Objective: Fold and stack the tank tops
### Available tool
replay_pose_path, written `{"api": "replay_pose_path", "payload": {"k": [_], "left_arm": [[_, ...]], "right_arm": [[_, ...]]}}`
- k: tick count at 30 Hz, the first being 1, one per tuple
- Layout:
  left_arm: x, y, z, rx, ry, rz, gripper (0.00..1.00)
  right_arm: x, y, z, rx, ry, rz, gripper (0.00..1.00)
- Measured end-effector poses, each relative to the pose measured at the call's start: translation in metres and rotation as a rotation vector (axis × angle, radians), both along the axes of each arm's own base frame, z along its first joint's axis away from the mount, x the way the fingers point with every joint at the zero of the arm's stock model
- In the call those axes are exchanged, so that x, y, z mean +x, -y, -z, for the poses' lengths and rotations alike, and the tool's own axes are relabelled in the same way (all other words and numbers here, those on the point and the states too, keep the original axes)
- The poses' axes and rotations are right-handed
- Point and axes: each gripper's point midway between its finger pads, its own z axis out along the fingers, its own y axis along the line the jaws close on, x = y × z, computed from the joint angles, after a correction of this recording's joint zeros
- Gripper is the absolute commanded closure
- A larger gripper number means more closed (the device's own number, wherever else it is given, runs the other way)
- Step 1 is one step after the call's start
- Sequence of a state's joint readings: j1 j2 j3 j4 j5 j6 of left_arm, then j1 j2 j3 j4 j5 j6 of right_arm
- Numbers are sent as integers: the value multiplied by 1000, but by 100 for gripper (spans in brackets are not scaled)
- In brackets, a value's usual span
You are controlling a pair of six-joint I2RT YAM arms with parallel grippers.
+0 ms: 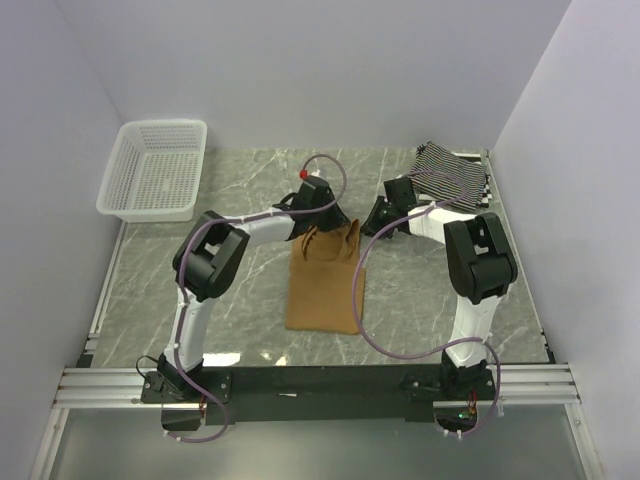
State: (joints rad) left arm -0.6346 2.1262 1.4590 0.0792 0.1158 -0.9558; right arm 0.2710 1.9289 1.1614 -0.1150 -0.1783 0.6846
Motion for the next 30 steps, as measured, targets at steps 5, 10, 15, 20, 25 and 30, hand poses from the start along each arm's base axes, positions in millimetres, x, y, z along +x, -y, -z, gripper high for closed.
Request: {"api": "replay_pose_path", "payload": {"k": [5,10,15,20,25,30], "left_arm": [[-1,2,30,20,-53,-5,99],[0,4,29,11,-61,-10,99],[4,10,27,-1,-57,-4,99],[7,13,36,5,-70,0,100],[7,11,38,28,-85,-5,99],[13,8,33,57,-75,-21,99]], "right_arm": [[3,-8,-4,51,6,2,71],[6,-15,-10,95,19,-1,72],[7,-19,-13,118,21,0,72],[10,-20,-11,125,15,4,72],[14,-22,-9,133,12,1,72],[21,-25,-13,136,23,-2,72]]}}
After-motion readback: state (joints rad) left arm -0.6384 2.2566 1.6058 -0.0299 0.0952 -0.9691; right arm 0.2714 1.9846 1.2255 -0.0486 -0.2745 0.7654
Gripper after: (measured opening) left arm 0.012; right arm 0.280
